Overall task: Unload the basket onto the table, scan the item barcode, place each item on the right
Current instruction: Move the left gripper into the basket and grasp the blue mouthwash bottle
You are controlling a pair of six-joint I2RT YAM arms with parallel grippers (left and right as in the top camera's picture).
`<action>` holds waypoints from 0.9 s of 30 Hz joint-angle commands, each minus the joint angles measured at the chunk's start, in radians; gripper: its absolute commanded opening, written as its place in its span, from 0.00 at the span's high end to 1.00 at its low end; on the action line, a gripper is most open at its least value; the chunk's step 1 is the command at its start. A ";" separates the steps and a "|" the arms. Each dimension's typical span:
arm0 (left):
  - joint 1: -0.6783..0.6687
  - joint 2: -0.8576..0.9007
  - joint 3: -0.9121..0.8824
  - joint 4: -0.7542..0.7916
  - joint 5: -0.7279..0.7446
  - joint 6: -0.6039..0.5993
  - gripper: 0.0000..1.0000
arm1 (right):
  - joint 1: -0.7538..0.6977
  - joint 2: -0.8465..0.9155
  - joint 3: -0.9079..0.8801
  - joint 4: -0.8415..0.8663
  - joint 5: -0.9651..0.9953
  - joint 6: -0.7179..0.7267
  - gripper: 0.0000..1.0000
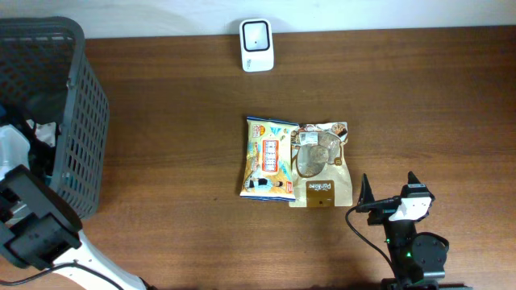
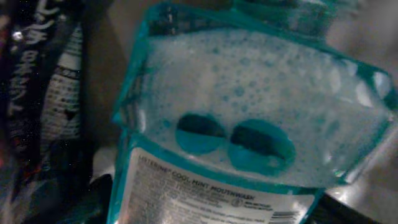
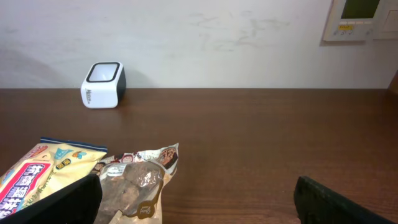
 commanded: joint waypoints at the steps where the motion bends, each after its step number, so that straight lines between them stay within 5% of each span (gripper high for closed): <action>1: 0.002 0.010 -0.029 0.003 0.038 0.015 0.29 | 0.005 -0.006 -0.009 -0.001 0.008 -0.006 0.01; 3: 0.002 0.010 -0.029 0.002 0.074 0.015 0.38 | 0.005 -0.006 -0.009 -0.001 0.008 -0.006 0.02; 12: 0.002 0.010 -0.001 -0.019 0.087 -0.016 0.48 | 0.005 -0.006 -0.009 -0.001 0.008 -0.006 0.02; 27: 0.002 0.004 0.487 -0.258 0.230 -0.129 0.59 | 0.005 -0.006 -0.009 -0.001 0.008 -0.006 0.02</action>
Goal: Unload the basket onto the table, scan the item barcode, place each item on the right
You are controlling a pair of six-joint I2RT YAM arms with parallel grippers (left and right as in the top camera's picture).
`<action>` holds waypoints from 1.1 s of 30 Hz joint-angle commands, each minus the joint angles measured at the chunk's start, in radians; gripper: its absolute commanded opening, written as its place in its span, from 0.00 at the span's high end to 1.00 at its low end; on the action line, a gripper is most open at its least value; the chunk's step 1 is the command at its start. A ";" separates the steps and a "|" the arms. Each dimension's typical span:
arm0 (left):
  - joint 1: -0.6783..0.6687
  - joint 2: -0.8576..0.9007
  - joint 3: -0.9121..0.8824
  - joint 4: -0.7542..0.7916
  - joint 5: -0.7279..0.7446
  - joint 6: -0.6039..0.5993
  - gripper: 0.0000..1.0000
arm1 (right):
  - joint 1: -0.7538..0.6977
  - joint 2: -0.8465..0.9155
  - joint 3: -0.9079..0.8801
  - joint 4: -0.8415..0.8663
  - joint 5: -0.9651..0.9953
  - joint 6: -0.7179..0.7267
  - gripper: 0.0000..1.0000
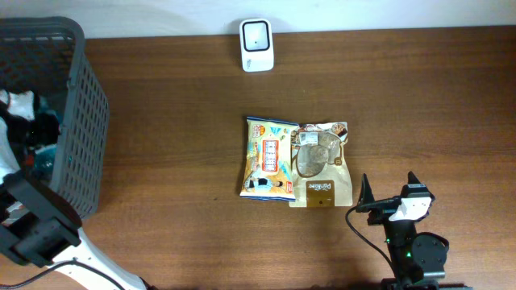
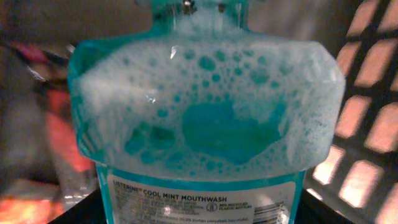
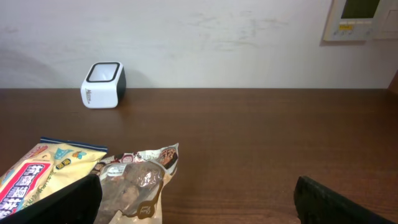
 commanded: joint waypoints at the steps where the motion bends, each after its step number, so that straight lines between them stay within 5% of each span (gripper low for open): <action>1: 0.002 -0.019 0.161 -0.040 0.088 -0.066 0.59 | 0.005 -0.006 -0.009 -0.002 0.009 -0.006 0.02; 15: 0.002 -0.318 0.357 -0.080 0.342 -0.108 0.58 | 0.005 -0.006 -0.009 -0.001 0.009 -0.006 0.01; 21: -0.029 -0.443 0.357 -0.085 0.645 -0.108 0.60 | 0.005 -0.006 -0.009 -0.002 0.009 -0.006 0.02; 28: -0.274 -0.447 0.342 -0.135 0.747 -0.107 0.63 | 0.005 -0.006 -0.009 -0.001 0.009 -0.006 0.02; 33: -0.521 -0.435 0.292 -0.140 0.618 -0.108 0.69 | 0.005 -0.006 -0.009 -0.001 0.009 -0.006 0.02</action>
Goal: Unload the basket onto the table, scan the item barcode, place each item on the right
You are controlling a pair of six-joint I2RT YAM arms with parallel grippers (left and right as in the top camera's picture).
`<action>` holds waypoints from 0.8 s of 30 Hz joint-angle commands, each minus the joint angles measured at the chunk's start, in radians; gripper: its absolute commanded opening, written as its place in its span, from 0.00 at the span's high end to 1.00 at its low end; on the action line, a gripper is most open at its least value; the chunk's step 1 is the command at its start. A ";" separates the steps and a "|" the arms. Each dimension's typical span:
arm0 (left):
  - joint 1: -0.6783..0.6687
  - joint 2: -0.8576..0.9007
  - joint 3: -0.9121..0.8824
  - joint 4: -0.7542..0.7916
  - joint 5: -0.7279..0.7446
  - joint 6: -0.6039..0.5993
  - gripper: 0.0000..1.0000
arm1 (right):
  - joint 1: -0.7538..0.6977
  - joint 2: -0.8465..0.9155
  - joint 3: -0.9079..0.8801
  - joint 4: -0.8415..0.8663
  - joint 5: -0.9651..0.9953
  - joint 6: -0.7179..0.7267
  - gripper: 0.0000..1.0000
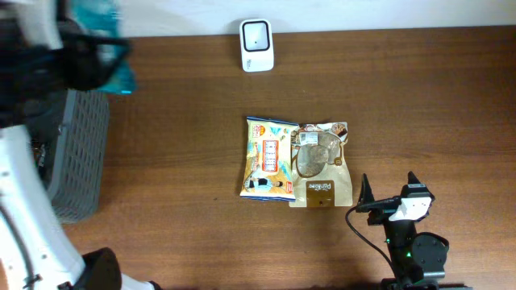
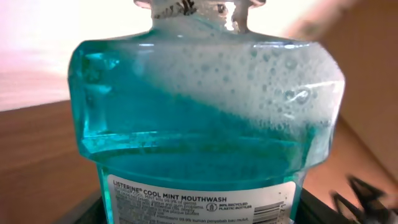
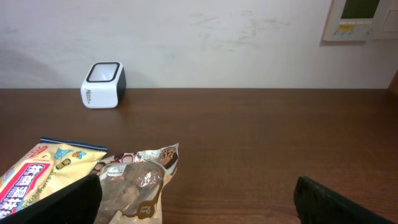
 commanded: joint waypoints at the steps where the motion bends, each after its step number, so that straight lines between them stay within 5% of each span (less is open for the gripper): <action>1: -0.195 0.011 -0.042 0.000 -0.082 -0.004 0.69 | 0.005 -0.006 -0.009 -0.001 0.008 -0.006 0.02; 7: -0.457 0.097 -0.157 0.011 -0.216 -0.028 0.73 | 0.005 -0.006 -0.009 -0.002 0.008 -0.006 0.02; 16: -0.704 0.389 -0.227 0.129 -0.218 -0.105 0.75 | 0.005 -0.006 -0.009 -0.002 0.008 -0.006 0.02; 24: -0.825 0.604 -0.228 0.240 -0.343 -0.328 0.72 | 0.005 -0.006 -0.009 -0.001 0.008 -0.006 0.02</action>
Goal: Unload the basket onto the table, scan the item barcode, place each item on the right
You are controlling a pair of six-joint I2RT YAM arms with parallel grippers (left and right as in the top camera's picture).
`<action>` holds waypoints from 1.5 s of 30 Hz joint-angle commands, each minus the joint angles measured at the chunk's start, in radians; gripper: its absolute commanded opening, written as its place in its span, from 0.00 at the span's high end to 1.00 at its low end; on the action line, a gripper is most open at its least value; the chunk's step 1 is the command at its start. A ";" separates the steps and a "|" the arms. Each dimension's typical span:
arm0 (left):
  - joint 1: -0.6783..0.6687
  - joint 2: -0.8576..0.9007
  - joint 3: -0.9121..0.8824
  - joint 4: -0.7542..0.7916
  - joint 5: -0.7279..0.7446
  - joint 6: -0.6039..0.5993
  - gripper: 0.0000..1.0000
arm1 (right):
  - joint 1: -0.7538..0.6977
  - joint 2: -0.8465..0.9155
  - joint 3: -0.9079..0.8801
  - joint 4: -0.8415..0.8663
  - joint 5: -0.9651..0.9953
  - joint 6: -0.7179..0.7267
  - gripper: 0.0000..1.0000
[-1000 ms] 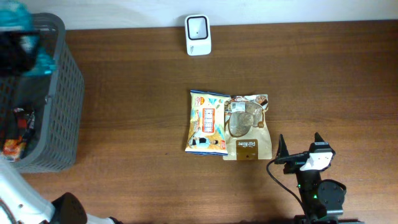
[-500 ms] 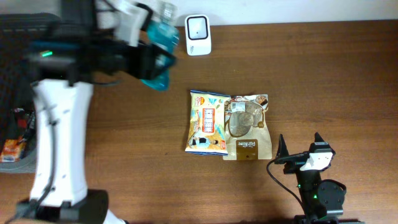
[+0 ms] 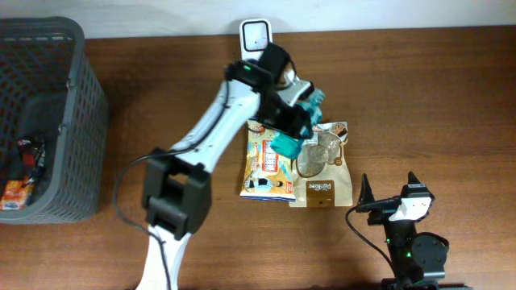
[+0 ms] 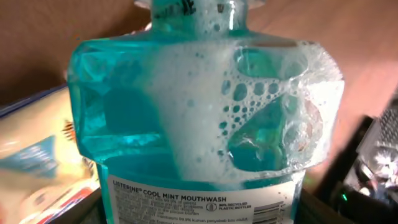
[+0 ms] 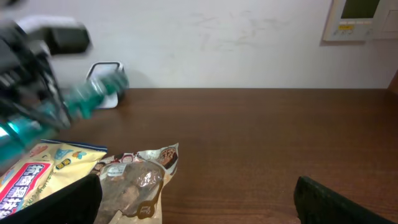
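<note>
A teal Listerine mouthwash bottle [image 3: 285, 144] with foamy liquid hangs tilted over the snack bags at the table's middle. My left gripper [image 3: 284, 113] is shut on it. In the left wrist view the bottle [image 4: 205, 106] fills the frame, white label and part of a barcode at the bottom, and the left gripper [image 4: 199, 214] clamps its lower part. The white scanner [image 3: 256, 35] stands at the far edge, just behind the bottle. In the right wrist view the bottle [image 5: 68, 109] is a blur at the left. My right gripper [image 3: 387, 187] [image 5: 199, 208] rests open near the front edge.
A yellow-and-blue snack bag [image 3: 266, 157] and a brown cookie bag [image 3: 324, 165] lie side by side under the bottle. A dark grey mesh basket [image 3: 81, 121] with several items stands at the far left. The left arm stretches from the front left across the table.
My left gripper, with the bottle in it, was by the basket's far right corner and is now over the snack bags near the scanner. The right arm has not moved.
My left gripper was down in the basket, close over the bottle lying among other items. Then it held the bottle inside the basket. Then the bottle was up out of the basket at its far corner, and now it hangs over the snack bags.
</note>
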 commanded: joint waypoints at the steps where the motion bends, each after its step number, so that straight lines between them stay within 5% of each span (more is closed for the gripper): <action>1: -0.047 0.046 0.007 0.021 -0.103 -0.166 0.72 | 0.005 -0.006 -0.009 -0.002 0.008 -0.006 0.02; 6: -0.115 0.082 0.007 0.058 -0.294 -0.410 0.73 | 0.005 -0.006 -0.009 -0.002 0.008 -0.006 0.02; 11: -0.155 0.082 0.007 0.157 -0.440 -0.484 0.67 | 0.005 -0.006 -0.009 -0.002 0.008 -0.006 0.02; 23: -0.161 0.083 0.007 0.468 -0.452 -0.495 0.65 | 0.005 -0.006 -0.009 -0.002 0.008 -0.006 0.02; 35: -0.174 0.183 0.006 0.696 -0.452 -0.728 0.64 | 0.005 -0.006 -0.009 -0.001 0.008 -0.006 0.01; 41: -0.194 0.215 0.006 0.740 -0.452 -0.730 0.54 | 0.005 -0.006 -0.009 -0.002 0.008 -0.006 0.02; 43: -0.196 0.216 0.006 0.735 -0.452 -0.724 0.39 | 0.005 -0.006 -0.009 -0.001 0.008 -0.006 0.02; 45: -0.196 0.216 0.007 0.737 -0.452 -0.702 0.36 | 0.005 -0.006 -0.009 -0.001 0.008 -0.006 0.02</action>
